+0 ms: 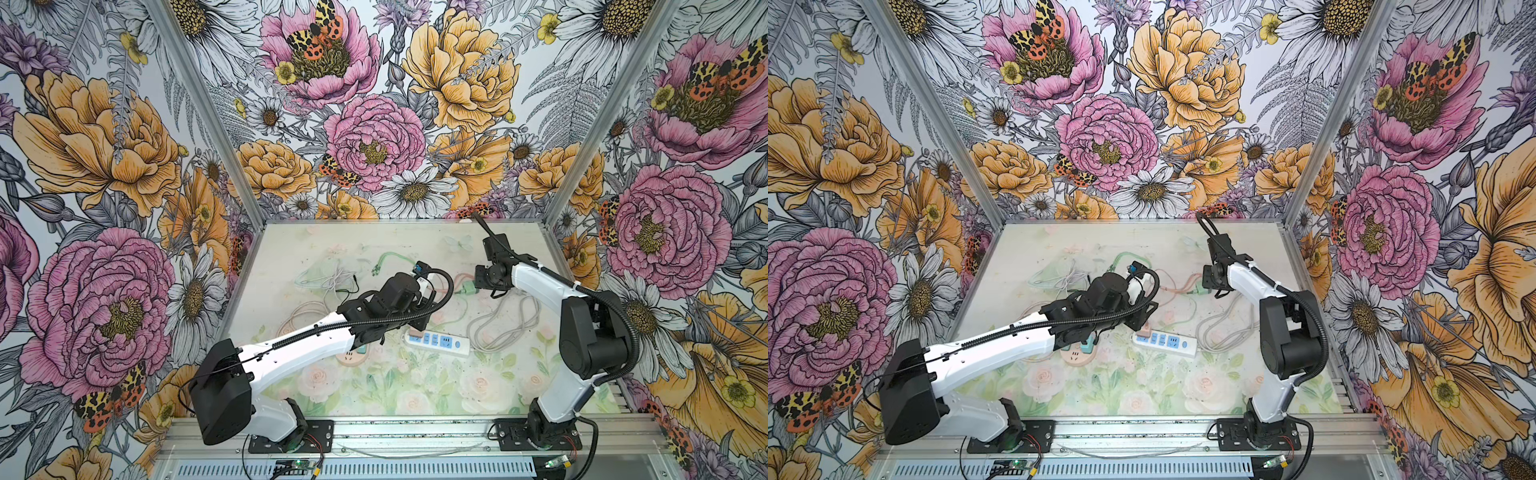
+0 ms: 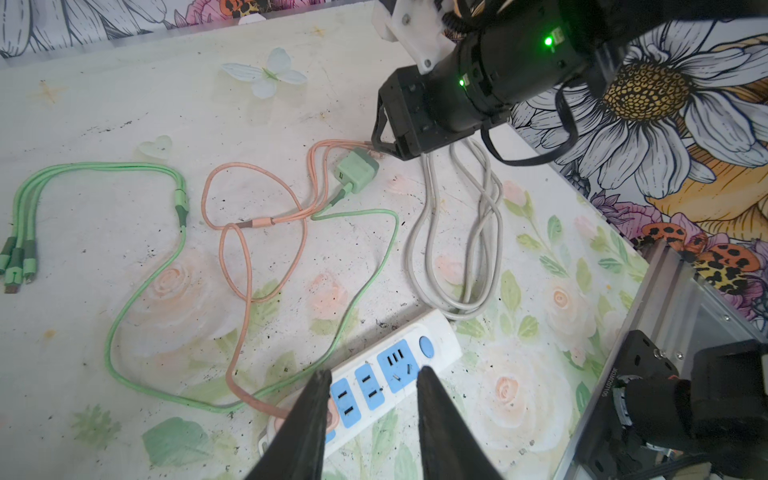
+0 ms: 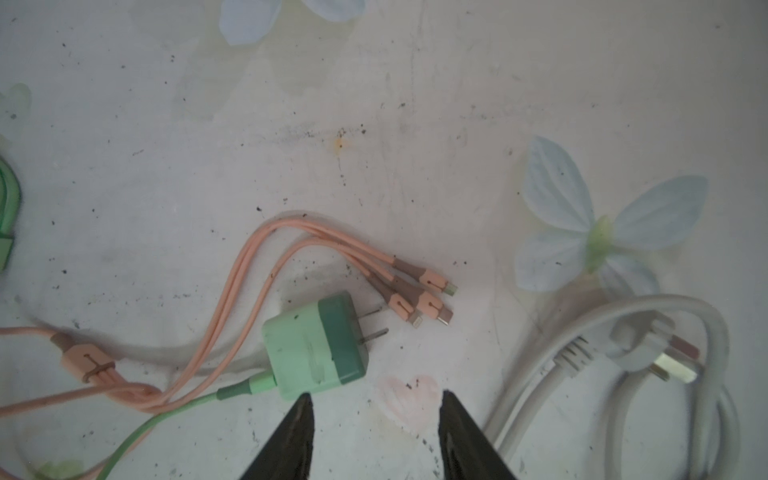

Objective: Insert the plug
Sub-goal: 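Move the right gripper down over the mint green charger while the left draws back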

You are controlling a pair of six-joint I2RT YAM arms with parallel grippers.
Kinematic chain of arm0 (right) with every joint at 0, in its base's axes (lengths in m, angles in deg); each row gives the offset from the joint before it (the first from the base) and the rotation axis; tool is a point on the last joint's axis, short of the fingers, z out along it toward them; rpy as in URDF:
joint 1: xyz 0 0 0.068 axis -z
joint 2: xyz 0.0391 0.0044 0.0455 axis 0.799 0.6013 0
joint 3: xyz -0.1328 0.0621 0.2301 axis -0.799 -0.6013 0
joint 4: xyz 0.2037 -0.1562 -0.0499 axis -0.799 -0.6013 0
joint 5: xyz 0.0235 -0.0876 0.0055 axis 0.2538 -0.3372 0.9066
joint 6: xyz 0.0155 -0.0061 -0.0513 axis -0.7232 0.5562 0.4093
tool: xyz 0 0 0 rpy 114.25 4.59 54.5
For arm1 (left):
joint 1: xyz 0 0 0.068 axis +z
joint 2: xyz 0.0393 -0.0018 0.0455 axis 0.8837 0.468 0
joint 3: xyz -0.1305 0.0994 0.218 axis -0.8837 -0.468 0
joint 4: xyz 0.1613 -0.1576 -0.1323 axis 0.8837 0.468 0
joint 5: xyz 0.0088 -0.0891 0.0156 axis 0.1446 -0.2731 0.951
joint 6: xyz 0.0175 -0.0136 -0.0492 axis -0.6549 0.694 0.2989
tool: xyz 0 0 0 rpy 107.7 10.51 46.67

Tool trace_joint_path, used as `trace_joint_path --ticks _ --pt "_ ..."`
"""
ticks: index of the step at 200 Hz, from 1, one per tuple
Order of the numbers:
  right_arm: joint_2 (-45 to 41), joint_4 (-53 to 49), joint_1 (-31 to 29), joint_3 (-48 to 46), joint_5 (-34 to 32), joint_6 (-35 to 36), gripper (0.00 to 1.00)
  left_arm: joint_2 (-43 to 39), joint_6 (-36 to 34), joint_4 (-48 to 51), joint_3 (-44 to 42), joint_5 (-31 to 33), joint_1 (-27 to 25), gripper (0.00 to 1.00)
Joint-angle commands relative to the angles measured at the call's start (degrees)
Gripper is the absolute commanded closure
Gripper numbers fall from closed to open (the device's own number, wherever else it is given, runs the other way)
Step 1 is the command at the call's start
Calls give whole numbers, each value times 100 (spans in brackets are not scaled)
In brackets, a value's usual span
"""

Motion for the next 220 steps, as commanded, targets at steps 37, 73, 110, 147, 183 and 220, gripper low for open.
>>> trace_joint_path --ticks 37,73,110,147,183,220 --pt "907 56 61 932 -273 -347 50 68 -119 -583 -89 -404 136 61" --pt "1190 47 57 1045 -271 -396 52 64 42 -917 -261 -566 368 60" --pt "1158 47 60 828 -326 -381 53 184 17 -846 -202 -555 387 60" --pt "1032 49 62 591 -324 -375 54 199 9 -834 -183 -662 373 60" --pt "935 46 61 392 -220 -403 55 72 15 -833 -251 -647 311 60" --pt "466 56 57 -60 -103 -471 56 3 7 -762 -348 -636 258 60"
